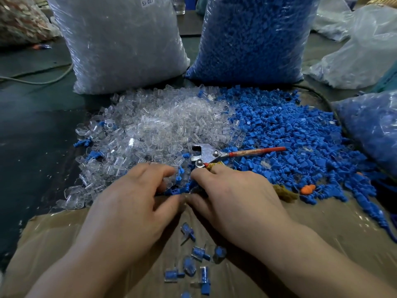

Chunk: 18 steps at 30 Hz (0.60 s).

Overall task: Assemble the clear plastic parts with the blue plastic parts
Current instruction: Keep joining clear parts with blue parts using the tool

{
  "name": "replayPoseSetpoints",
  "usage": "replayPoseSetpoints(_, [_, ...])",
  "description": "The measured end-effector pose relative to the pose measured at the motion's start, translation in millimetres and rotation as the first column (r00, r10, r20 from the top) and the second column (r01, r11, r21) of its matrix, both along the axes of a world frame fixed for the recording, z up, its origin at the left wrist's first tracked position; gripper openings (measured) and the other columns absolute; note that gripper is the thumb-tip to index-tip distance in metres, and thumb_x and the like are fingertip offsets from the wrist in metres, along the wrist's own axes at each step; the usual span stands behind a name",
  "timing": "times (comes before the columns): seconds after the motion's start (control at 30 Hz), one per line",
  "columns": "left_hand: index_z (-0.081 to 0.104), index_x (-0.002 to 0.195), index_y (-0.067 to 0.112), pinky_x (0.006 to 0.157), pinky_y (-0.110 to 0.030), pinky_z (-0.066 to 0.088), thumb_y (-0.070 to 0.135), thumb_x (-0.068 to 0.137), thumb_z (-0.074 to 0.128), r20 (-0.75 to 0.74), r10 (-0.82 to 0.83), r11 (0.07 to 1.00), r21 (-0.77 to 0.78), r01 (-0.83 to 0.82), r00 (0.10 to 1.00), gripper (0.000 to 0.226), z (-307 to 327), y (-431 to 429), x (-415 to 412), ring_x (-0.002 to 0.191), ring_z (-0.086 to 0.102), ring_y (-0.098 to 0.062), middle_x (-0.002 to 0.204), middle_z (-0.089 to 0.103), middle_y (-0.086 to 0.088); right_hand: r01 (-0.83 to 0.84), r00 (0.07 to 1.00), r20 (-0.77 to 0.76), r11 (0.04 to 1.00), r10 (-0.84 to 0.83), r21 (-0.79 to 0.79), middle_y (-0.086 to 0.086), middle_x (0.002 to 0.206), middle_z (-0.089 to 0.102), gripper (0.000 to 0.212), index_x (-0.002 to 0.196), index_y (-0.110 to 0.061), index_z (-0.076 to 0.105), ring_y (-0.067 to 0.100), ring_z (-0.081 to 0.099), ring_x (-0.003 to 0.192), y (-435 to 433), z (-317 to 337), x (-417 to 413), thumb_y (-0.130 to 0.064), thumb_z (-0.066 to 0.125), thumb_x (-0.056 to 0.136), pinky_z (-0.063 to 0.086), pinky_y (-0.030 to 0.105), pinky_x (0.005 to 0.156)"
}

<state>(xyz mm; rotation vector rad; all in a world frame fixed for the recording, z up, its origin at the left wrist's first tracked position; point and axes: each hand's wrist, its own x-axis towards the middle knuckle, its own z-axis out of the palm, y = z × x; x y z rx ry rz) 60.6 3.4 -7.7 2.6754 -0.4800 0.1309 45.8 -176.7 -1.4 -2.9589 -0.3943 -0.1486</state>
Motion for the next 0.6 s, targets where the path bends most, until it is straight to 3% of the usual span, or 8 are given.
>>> replayPoseSetpoints(0.13, [0.067,0.114,0.039,0.065,-0.025,0.042,0.050,0.080,0.058,0.013,0.006,0.997,0.072,-0.007,1.000,0.036,-0.5,-10.1,-1.0,0.080,0.055,-0.004,0.096,0.061,0.021,-0.021,1.000,-0.005,0.999,0.022,0.033,-0.009,0.084,0.046,0.020,0.102,-0.031,0.042,0.022,0.052,0.068,-1.4,-0.8,1.8,-0.050,0.039,0.097,0.031,0.033,0.049])
replayPoseSetpoints(0.2, [0.069,0.104,0.037,0.066,-0.024,0.043,0.040,0.082,0.067,0.006,0.011,0.999,0.037,-0.011,1.000,0.023,-1.1,-11.8,-0.8,0.079,0.057,-0.004,0.092,0.062,0.021,-0.021,1.000,0.001,0.998,0.021,0.055,-0.009,0.078,0.042,0.021,0.091,-0.029,0.033,0.022,0.045,0.062,-2.3,-1.9,0.9,-0.047,0.042,0.097,0.029,0.034,0.049])
replayPoseSetpoints(0.3, [0.066,0.102,0.039,0.064,-0.017,0.041,0.038,0.082,0.070,0.001,0.039,0.997,-0.063,-0.039,0.999,0.020,-4.0,-10.4,-1.5,0.075,0.056,0.003,0.085,0.059,0.026,-0.023,0.999,0.025,0.998,0.022,0.056,-0.010,0.072,0.035,0.025,0.086,-0.029,0.027,0.020,0.037,0.058,-3.1,-2.0,0.2,-0.046,0.043,0.095,0.024,0.034,0.049])
replayPoseSetpoints(0.43, [0.063,0.102,0.042,0.062,-0.007,0.038,0.040,0.080,0.067,-0.007,0.021,0.988,-0.151,-0.022,1.000,0.023,-5.7,-9.9,-4.4,0.091,0.051,0.016,0.084,0.054,0.031,-0.041,0.999,0.014,0.994,0.040,0.101,-0.010,0.074,0.039,0.025,0.083,-0.029,0.029,0.021,0.045,0.063,-4.4,-0.7,-0.6,-0.046,0.045,0.091,0.032,0.035,0.054])
replayPoseSetpoints(0.53, [0.060,0.106,0.044,0.078,-0.001,0.039,0.040,0.078,0.064,-0.028,-0.037,0.974,-0.224,0.030,0.999,0.028,-2.8,-12.5,-7.2,0.096,0.053,0.015,0.095,0.059,0.028,0.021,1.000,-0.026,0.931,-0.012,0.364,-0.007,0.065,0.052,0.026,0.078,-0.024,0.043,0.013,0.051,0.060,-7.8,1.8,-2.2,-0.047,0.054,0.083,0.042,0.037,0.054])
replayPoseSetpoints(0.6, [0.059,0.106,0.047,0.078,0.000,0.039,0.038,0.075,0.066,-0.041,-0.037,0.948,-0.317,0.022,0.998,0.033,-3.2,-14.3,-9.6,0.091,0.058,0.012,0.100,0.061,0.029,0.117,0.992,-0.106,0.783,-0.066,0.611,-0.006,0.064,0.062,0.024,0.079,-0.026,0.054,0.010,0.057,0.057,-7.6,3.6,-4.1,-0.050,0.057,0.078,0.047,0.033,0.051])
